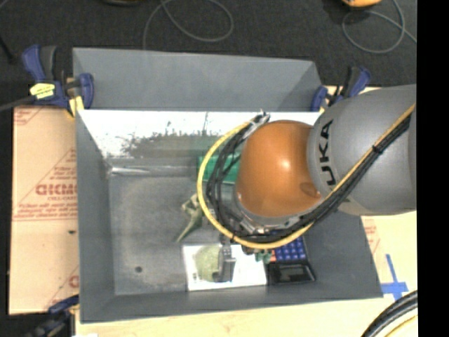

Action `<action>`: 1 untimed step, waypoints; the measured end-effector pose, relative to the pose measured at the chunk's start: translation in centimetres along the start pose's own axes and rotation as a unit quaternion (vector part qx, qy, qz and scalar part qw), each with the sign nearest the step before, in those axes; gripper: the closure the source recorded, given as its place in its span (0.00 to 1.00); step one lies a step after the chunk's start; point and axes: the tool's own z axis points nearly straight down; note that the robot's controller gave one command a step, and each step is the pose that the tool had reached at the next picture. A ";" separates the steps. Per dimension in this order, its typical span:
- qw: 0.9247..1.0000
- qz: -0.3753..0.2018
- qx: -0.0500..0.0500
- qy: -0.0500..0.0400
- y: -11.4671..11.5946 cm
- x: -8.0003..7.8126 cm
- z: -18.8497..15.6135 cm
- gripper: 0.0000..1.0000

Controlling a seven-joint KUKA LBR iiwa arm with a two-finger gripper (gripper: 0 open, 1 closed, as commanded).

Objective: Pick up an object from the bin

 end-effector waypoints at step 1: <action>1.000 0.002 -0.001 -0.004 0.0 -0.2 -0.4 0.00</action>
Offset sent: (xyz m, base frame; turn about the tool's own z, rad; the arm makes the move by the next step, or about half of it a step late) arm 0.0215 -0.0174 -0.1028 -0.0684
